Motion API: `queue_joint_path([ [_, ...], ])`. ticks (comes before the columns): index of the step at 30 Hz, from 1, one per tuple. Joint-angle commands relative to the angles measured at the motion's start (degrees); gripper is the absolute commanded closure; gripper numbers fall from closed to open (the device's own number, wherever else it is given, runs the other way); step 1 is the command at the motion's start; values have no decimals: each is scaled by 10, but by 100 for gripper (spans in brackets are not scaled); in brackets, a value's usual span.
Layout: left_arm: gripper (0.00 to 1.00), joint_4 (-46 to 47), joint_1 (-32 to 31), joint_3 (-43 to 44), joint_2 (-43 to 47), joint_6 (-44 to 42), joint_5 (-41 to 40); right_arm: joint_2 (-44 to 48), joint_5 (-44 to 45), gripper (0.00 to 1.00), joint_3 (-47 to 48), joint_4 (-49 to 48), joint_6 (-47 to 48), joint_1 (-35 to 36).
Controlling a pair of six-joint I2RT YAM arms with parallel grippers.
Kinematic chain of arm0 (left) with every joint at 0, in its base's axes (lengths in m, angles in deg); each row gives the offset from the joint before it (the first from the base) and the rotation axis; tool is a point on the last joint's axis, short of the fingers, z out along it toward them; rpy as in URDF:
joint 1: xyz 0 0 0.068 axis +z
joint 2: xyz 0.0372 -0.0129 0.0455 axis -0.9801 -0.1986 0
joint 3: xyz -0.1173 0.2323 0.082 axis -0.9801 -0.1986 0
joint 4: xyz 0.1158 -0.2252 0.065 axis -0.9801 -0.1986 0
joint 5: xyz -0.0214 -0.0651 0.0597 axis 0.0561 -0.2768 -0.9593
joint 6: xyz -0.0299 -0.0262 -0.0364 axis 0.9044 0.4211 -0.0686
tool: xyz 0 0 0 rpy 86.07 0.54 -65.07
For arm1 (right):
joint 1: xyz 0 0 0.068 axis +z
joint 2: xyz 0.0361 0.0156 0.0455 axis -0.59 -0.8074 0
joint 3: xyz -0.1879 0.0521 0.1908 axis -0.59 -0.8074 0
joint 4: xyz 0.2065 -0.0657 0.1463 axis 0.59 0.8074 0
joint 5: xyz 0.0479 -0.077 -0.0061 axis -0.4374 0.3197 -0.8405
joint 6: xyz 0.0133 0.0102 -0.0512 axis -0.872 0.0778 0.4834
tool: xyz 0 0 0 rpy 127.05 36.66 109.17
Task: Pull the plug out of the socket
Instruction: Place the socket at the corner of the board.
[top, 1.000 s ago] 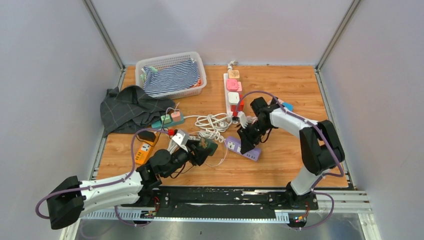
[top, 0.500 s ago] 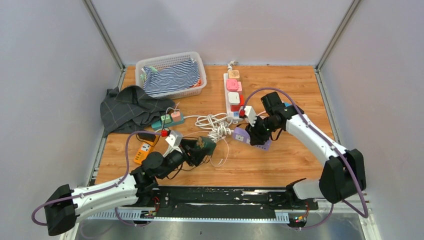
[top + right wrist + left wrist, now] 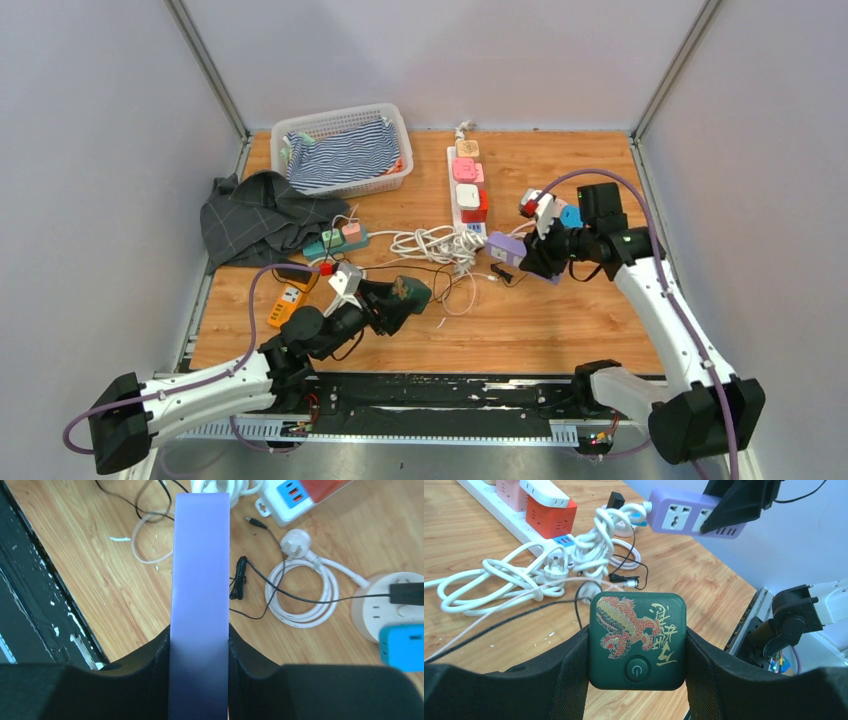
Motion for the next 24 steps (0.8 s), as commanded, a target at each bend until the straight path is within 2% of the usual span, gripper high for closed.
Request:
queue_joint_path([
  [1,100,16,2,-3,5,4,3,51,-82,100,-3,-24,-13,-43],
  [9,100,17,2,1,4,7,12,98,-54,100,-22,-67,-22,-72],
  [11,100,17,2,3,3,5,12,103,-44,100,-46,-117,-27,-53],
  [13,100,16,3,7,0,1,17,88,25,100,-46,-136,-13,-4],
  [17,100,14,2,14,2,-2,29,51,63,100,25,-142,-24,1],
  [24,100,6,2,25,8,-19,19,35,36,100,152,-133,-53,-37],
])
